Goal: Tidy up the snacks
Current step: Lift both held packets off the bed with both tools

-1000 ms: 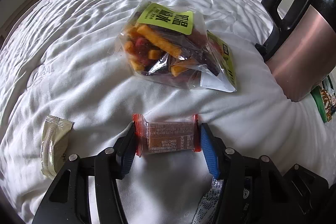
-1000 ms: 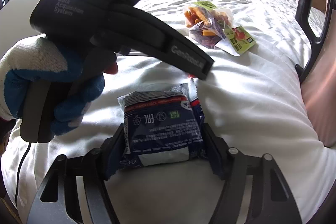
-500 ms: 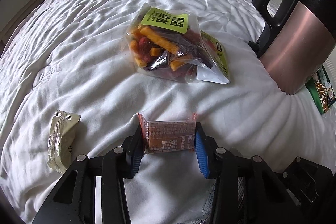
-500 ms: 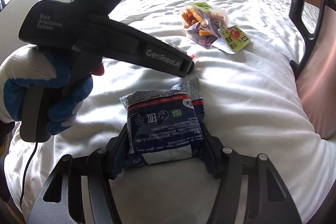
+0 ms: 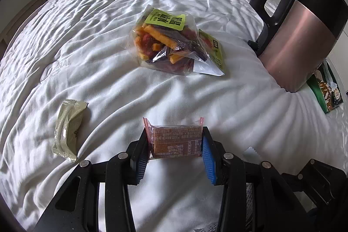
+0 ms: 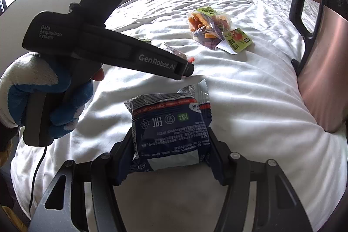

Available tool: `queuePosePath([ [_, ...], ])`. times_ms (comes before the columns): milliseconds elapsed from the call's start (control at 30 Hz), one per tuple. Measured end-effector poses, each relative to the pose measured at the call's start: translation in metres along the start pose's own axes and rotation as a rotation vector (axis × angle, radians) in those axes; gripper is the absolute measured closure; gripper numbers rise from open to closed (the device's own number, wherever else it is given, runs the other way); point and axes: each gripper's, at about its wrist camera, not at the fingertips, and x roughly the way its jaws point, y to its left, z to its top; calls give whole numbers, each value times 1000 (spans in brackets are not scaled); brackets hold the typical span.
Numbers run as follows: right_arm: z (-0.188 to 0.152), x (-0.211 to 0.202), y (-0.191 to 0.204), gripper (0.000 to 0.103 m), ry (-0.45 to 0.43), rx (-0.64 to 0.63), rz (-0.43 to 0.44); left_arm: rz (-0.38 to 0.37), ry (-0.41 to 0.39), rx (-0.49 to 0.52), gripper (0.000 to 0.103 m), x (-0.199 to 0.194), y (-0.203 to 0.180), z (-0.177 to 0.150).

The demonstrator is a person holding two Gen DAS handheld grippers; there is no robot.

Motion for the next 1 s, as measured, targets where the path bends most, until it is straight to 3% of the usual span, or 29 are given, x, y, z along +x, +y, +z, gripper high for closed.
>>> queuePosePath([
  [400, -22, -34, 14, 0, 16, -22, -6, -4, -6, -16, 64, -28, -7, -26],
  [1000, -68, -97, 34, 0, 31, -34, -38, 28, 27, -8, 64, -80, -7, -104],
])
